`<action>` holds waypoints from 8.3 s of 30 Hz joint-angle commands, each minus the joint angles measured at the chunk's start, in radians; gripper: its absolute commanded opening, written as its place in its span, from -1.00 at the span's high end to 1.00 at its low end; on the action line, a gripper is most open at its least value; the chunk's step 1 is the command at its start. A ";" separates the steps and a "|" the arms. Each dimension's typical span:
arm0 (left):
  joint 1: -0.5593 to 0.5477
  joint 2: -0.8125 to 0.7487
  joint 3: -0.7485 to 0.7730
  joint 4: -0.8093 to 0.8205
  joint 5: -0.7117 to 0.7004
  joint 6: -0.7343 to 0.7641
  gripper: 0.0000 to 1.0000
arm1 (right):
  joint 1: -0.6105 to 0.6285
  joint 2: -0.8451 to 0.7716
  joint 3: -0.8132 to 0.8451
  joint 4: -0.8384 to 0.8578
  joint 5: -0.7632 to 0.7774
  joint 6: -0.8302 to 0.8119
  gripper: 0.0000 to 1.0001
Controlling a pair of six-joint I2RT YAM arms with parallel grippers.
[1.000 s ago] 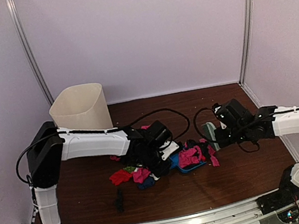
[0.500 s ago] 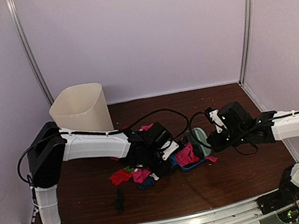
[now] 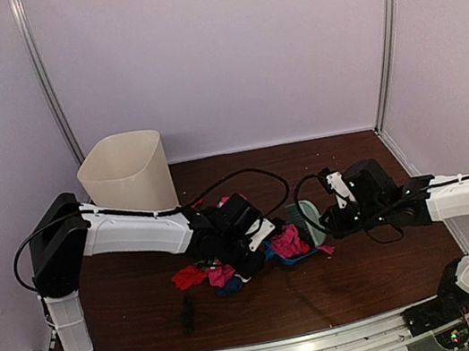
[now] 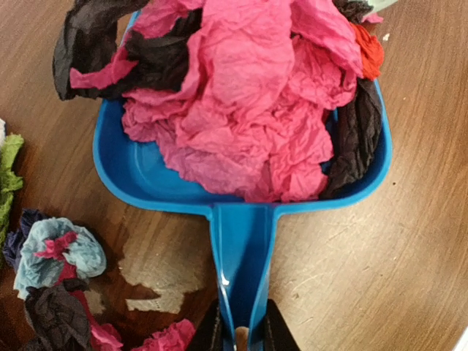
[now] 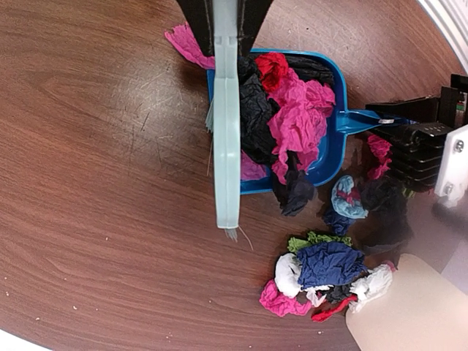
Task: Sweep away the paper scraps from the table
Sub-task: Sweep the paper scraps into the dustpan, then dump the paper scraps into the dustpan for the trash bin, then dump the paper scraps in the dustpan into the trash bin, then sweep the paper scraps at the center of the board.
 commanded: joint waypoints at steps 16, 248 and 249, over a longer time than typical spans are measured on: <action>-0.003 -0.182 -0.020 0.074 -0.144 -0.005 1.00 | 0.004 -0.041 0.138 0.013 -0.056 -0.028 1.00; 0.473 -0.907 -0.085 0.135 -0.017 -0.482 1.00 | 0.328 0.268 0.306 0.336 -0.156 0.142 1.00; 0.462 -0.906 -0.089 0.136 -0.034 -0.471 1.00 | 0.336 0.283 0.309 0.338 -0.149 0.143 1.00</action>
